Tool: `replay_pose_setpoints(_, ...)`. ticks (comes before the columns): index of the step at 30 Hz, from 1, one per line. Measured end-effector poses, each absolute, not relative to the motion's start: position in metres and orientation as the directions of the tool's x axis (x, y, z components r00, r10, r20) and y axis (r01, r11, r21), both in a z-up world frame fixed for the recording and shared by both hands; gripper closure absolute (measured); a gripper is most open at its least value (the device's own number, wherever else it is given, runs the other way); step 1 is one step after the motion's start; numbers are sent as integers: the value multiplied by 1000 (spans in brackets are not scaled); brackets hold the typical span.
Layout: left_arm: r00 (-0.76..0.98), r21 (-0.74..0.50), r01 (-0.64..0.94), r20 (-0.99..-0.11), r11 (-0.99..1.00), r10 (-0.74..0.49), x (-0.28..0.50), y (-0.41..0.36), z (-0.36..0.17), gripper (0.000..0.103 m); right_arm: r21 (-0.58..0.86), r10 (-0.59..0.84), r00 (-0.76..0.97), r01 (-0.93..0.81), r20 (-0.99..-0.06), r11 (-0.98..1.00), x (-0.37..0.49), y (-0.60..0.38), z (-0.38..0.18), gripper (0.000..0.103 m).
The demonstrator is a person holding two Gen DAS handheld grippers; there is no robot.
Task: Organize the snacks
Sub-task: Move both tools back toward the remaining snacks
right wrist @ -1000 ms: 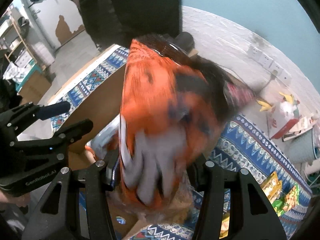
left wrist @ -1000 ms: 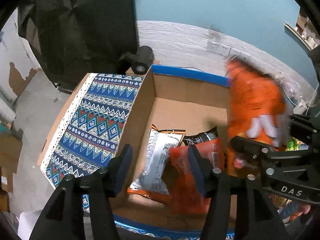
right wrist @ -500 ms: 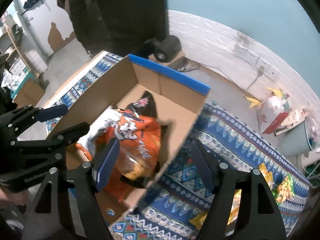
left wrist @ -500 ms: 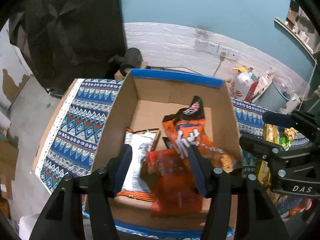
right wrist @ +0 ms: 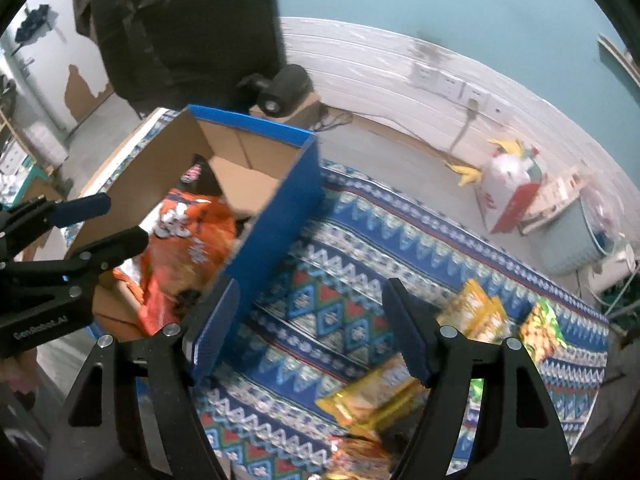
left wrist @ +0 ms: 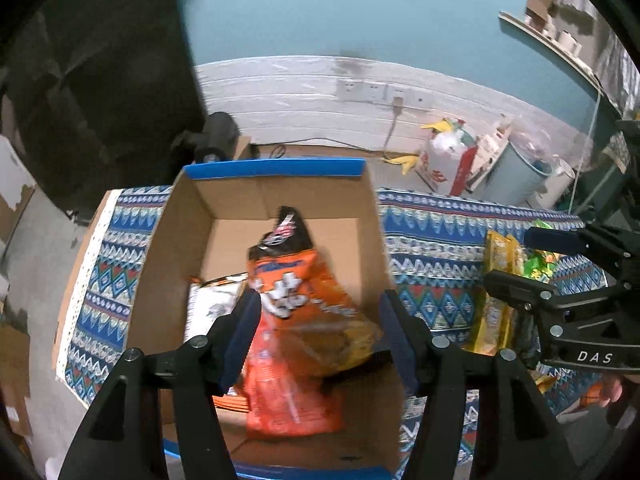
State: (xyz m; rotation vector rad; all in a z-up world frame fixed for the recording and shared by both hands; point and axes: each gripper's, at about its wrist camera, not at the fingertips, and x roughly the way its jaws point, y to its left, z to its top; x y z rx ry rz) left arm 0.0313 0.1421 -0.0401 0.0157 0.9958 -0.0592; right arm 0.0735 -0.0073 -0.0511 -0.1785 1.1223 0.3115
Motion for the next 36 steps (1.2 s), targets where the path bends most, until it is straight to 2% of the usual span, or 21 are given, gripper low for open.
replay_pose_setpoints(21,484,7,275,-865,962,-132,50,23,-56,39,-22,34,393,-139,-919,990,46,-139,-65,26)
replay_pose_setpoints(36,433,82,390,-895,917,-105,75,-44,-98,39,-35,-26,336,-19,-941,999,41,-214,-99,26)
